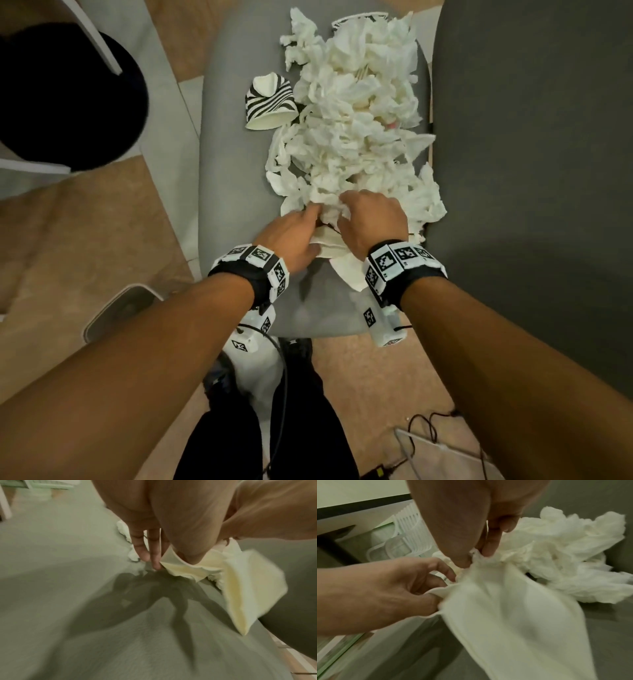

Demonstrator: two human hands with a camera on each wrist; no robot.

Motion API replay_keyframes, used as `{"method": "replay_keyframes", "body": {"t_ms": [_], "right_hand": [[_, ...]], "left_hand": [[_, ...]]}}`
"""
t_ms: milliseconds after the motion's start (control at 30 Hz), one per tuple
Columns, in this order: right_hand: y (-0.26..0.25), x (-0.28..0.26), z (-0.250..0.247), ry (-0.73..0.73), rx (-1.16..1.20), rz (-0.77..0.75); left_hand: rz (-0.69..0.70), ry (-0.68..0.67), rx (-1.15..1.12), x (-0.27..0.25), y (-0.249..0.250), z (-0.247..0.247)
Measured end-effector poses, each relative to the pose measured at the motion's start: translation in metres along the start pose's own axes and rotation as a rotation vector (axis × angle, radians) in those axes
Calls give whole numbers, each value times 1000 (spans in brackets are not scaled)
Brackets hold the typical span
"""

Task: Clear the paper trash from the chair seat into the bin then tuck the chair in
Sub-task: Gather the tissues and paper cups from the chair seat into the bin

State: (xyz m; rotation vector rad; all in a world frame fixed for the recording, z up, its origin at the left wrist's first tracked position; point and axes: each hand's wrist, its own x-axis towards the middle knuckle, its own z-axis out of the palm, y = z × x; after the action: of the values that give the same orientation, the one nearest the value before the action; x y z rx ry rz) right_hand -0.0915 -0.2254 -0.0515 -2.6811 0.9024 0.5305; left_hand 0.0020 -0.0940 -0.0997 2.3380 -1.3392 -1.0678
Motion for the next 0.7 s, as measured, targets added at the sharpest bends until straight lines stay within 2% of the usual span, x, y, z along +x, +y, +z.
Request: {"method": "replay_keyframes", "body": {"t_ms": [100, 167, 367, 567, 633, 700], "right_hand": [[-25, -8, -4, 78, -33, -103], [-44, -15, -6, 83, 28, -142], [-99, -28, -2, -96, 297, -172], [-153, -44, 15, -202, 352, -338], [-172, -48, 27, -210, 320, -359], [-185, -47, 35, -192, 265, -290]], "left_hand": [[-59, 11, -45, -20, -13, -9], [-69, 12, -65, -34, -21, -14], [-83, 85, -115, -76, -52, -25], [-75, 235, -142, -121, -103, -22], [-92, 209, -111, -137, -125, -17], [-116, 174, -81, -151, -140, -11]]}}
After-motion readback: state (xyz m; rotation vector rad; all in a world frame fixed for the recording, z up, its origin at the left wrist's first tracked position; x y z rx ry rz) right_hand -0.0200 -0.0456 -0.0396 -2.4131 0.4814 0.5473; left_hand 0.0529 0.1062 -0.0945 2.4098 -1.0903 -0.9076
